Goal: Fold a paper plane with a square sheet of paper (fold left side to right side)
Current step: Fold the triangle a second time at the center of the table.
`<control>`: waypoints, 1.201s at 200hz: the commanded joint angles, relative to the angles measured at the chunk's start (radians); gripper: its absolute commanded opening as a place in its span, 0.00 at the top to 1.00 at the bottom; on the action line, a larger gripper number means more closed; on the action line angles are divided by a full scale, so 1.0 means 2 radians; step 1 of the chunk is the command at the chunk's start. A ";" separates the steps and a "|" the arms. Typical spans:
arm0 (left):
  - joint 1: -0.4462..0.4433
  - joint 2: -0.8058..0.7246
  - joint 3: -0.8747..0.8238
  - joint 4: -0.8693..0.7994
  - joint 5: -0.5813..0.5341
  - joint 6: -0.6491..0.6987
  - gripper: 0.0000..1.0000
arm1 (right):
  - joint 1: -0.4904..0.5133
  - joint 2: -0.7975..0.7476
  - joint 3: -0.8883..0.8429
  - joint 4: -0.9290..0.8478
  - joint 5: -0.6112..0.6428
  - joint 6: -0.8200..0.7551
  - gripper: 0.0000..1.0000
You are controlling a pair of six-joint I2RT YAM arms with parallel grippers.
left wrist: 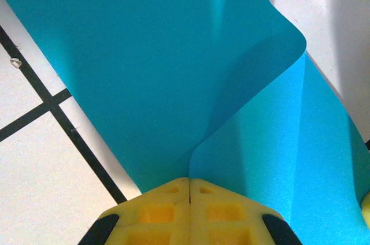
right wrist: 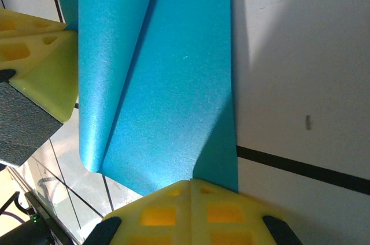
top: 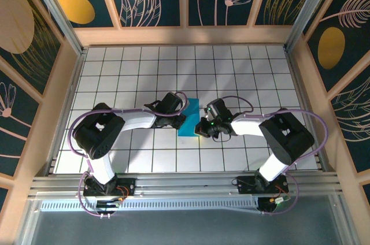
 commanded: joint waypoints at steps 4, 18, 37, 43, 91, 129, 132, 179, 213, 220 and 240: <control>0.003 0.018 0.001 -0.003 0.002 0.010 1.00 | -0.008 -0.021 -0.003 0.001 -0.012 0.002 1.00; 0.003 0.017 -0.001 -0.003 0.002 0.010 1.00 | -0.015 -0.036 -0.007 0.021 -0.028 0.012 1.00; 0.003 0.017 -0.001 -0.003 0.002 0.010 1.00 | -0.022 -0.048 -0.008 0.046 -0.036 0.024 1.00; 0.003 0.017 -0.001 -0.003 0.002 0.010 1.00 | -0.024 -0.048 -0.007 0.052 -0.036 0.027 1.00; 0.003 0.015 0.000 -0.004 0.002 0.010 1.00 | -0.025 -0.014 0.025 0.088 -0.013 0.046 1.00; 0.003 0.016 0.001 -0.003 0.003 0.010 1.00 | -0.024 0.027 0.063 0.101 -0.010 0.047 1.00; 0.003 0.016 0.000 -0.003 0.003 0.010 1.00 | -0.024 0.029 0.066 0.101 -0.010 0.048 1.00; 0.003 0.017 -0.001 -0.003 0.004 0.011 1.00 | -0.020 0.064 0.084 0.104 -0.011 0.047 1.00; 0.003 0.017 0.000 -0.002 0.004 0.011 1.00 | -0.018 0.072 0.073 0.115 -0.011 0.055 1.00; 0.003 0.017 -0.001 -0.003 0.004 0.012 1.00 | -0.018 0.074 0.071 0.116 -0.011 0.054 1.00; 0.003 0.017 -0.001 -0.003 0.003 0.012 1.00 | -0.017 0.078 0.069 0.113 -0.010 0.053 1.00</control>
